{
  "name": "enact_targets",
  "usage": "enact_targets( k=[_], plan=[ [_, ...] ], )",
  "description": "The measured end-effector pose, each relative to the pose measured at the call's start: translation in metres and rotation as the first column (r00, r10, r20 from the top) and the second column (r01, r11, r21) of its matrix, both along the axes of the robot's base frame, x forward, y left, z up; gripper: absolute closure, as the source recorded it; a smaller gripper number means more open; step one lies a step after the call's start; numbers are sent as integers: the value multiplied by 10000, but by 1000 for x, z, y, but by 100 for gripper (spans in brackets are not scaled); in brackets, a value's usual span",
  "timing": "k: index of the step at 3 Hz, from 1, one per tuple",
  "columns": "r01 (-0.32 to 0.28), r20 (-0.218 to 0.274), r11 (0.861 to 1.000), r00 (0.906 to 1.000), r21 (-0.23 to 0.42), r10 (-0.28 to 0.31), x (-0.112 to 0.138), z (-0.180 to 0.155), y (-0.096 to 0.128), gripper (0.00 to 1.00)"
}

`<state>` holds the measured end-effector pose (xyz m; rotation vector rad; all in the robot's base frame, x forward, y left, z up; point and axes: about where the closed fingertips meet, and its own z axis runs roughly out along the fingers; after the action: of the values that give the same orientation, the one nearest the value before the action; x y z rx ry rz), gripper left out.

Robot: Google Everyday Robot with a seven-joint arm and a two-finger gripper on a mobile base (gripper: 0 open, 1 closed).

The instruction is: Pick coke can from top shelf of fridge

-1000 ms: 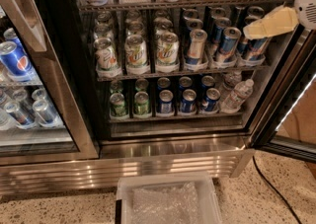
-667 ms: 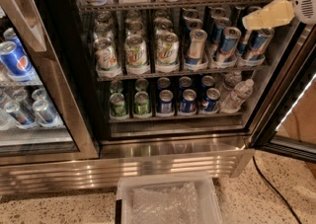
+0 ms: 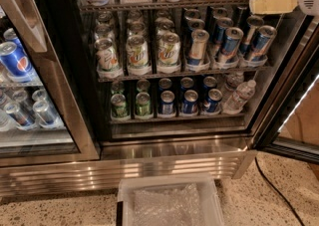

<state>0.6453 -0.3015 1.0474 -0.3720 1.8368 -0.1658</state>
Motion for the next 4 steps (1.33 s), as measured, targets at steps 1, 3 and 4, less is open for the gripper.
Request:
enact_targets(
  k=[1,3,4],
  plan=[
    [1,2,10000,10000,2,-1,0,0,0,0],
    [446,1084,9977,9929,502,-498,19,17,-9,19],
    [979,1649,9913,9800,877,-1114,25,25,-33,39]
  ],
)
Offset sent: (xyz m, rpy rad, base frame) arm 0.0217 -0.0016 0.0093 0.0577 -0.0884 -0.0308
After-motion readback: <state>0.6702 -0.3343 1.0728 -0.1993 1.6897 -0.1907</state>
